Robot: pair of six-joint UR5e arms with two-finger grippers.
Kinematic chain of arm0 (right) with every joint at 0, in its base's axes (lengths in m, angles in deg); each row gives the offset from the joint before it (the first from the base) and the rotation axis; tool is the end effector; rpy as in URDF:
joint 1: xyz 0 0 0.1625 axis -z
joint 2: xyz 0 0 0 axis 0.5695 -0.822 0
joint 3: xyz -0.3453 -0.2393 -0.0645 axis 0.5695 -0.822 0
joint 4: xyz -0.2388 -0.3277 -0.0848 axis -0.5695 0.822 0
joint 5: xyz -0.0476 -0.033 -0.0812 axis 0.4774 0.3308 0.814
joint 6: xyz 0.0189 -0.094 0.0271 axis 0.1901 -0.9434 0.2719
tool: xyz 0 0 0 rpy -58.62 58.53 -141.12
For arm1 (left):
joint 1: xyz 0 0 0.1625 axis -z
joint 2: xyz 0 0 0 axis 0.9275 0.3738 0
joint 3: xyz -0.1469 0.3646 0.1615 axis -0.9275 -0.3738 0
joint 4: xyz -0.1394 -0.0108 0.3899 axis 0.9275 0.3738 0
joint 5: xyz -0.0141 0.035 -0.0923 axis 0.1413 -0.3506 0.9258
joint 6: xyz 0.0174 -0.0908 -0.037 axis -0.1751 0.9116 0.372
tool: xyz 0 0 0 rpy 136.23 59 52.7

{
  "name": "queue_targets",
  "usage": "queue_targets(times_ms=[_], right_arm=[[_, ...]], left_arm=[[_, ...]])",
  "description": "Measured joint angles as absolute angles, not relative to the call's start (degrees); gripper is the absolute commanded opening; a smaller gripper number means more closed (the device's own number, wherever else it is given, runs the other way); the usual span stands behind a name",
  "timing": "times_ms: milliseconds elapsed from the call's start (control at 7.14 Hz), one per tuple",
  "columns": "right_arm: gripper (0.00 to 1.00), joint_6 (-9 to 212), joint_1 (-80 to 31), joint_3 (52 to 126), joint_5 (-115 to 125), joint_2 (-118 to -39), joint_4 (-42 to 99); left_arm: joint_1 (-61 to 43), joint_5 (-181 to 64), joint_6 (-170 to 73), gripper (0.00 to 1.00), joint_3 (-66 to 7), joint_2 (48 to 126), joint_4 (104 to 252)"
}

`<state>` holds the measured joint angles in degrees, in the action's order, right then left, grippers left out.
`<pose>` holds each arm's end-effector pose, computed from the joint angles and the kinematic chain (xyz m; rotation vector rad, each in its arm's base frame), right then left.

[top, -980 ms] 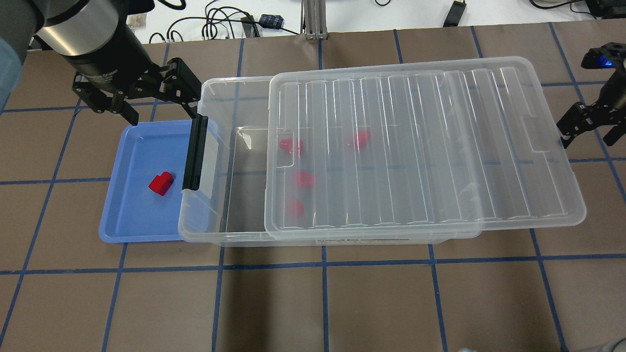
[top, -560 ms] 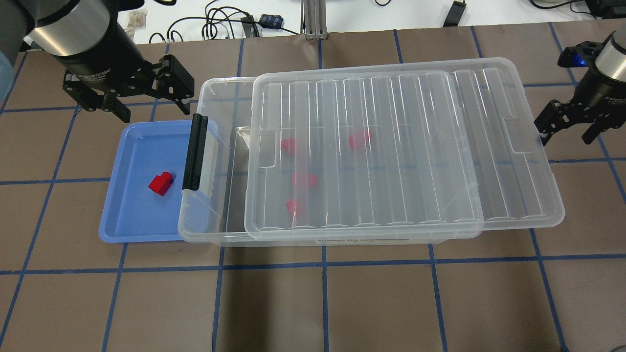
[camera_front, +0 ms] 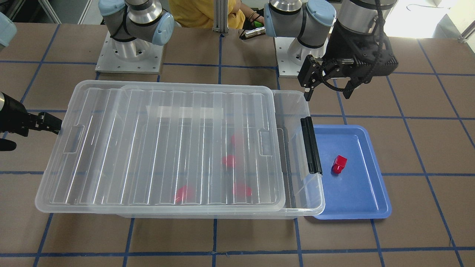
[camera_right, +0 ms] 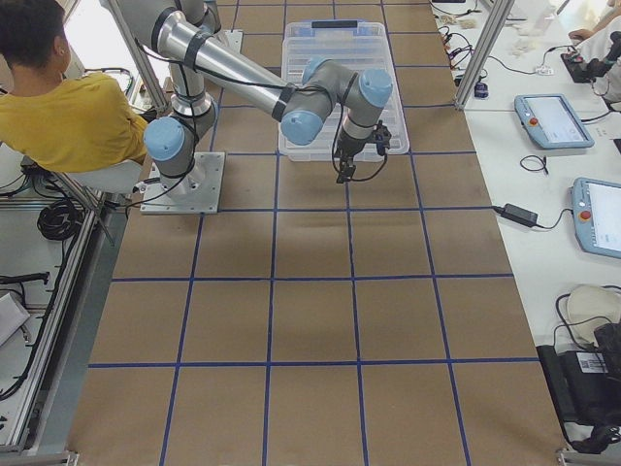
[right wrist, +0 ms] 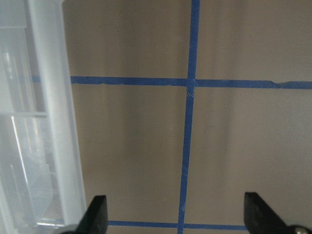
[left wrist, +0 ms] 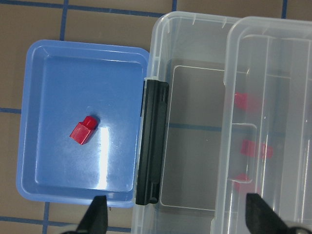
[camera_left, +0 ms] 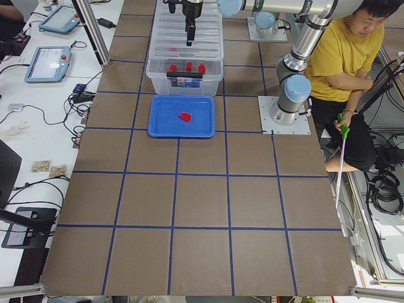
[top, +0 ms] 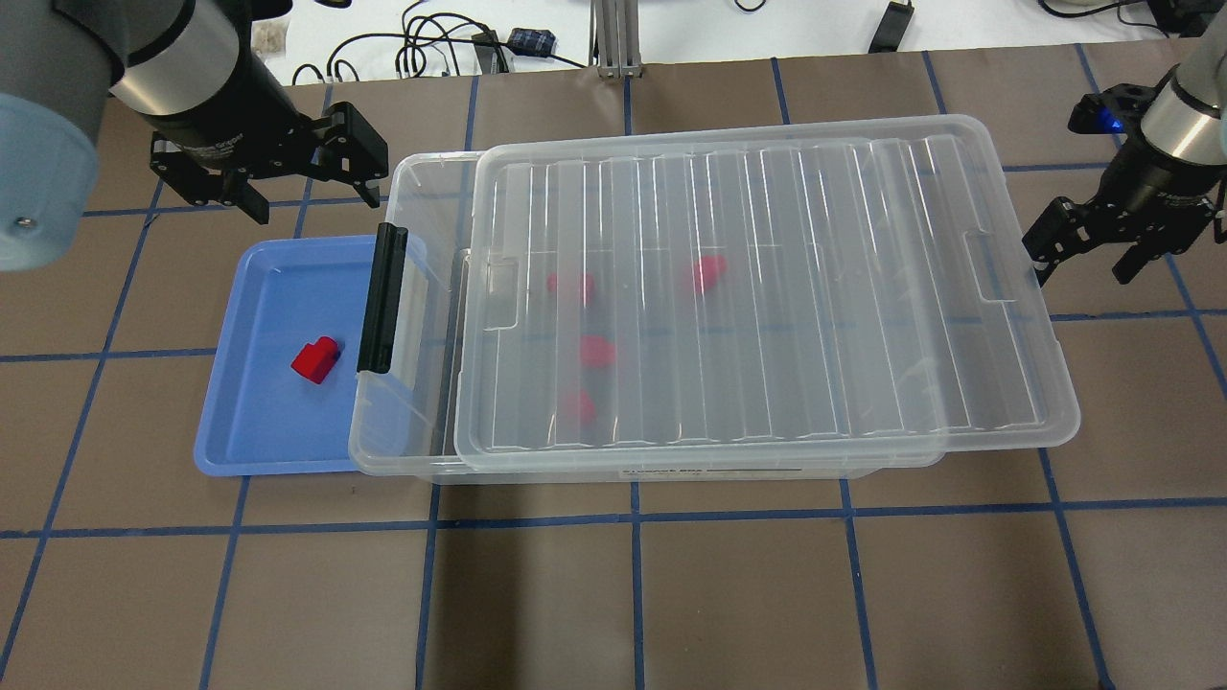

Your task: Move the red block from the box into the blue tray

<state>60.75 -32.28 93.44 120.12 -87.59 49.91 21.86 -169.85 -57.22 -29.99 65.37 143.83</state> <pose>-0.0895 -0.5426 0.3401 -0.0487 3.0902 0.2823 -0.1323 -0.4888 0.5090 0.1676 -3.1227 0.2349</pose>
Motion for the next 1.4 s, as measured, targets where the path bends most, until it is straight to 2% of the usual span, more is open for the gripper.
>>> queue_targets(times_ms=[1120,1400], right_arm=[[1.0,64.9,-38.1,93.2,115.6,-87.6,50.2],[1.0,64.5,-38.3,90.8,117.1,-87.3,50.2]], left_arm=[[21.7,-170.3,-58.0,1.0,-29.9,66.2,143.3],[21.7,-170.3,-58.1,1.0,-30.0,66.2,143.3]])
